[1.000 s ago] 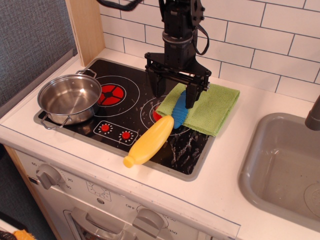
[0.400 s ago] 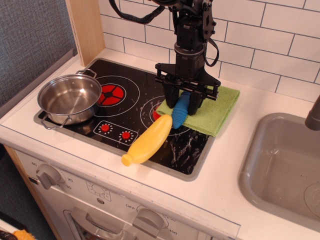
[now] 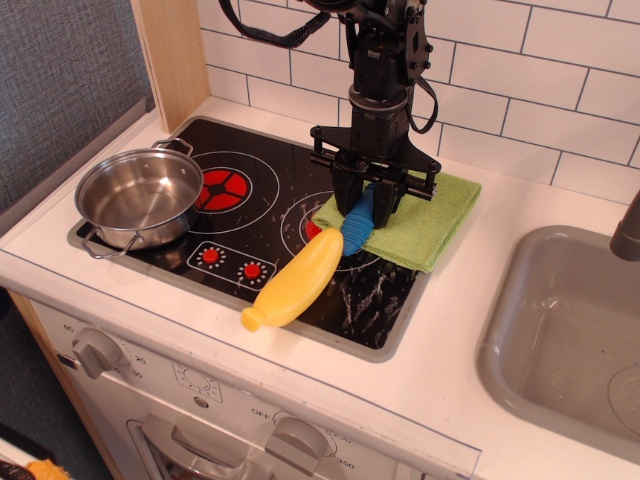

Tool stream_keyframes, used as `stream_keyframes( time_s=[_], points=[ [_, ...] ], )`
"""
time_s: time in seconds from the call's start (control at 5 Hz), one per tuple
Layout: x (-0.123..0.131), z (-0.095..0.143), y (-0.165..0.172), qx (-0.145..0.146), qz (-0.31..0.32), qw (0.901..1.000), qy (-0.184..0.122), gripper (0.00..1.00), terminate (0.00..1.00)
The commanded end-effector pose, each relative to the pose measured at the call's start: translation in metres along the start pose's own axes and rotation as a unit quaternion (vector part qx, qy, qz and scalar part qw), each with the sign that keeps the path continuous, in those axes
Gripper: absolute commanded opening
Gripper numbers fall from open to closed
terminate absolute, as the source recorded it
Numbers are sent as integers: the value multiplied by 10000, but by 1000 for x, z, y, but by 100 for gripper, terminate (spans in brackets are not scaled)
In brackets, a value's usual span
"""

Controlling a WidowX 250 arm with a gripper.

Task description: Move the blue for to the middle of the pan and banana

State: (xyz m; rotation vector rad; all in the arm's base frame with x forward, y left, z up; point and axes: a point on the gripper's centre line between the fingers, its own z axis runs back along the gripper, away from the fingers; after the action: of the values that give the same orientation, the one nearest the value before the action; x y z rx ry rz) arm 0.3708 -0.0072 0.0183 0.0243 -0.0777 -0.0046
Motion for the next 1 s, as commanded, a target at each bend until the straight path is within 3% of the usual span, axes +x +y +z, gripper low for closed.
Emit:
stream_keyframes(
  time_s=[0.0, 0.4, 0.8],
  points=[
    [10, 30, -2, -59, 12, 9990, -444, 0, 0],
    [10, 50, -2, -151, 110, 9975, -678, 0, 0],
    [5, 61, 5, -173, 178, 9971, -720, 0, 0]
  ],
)
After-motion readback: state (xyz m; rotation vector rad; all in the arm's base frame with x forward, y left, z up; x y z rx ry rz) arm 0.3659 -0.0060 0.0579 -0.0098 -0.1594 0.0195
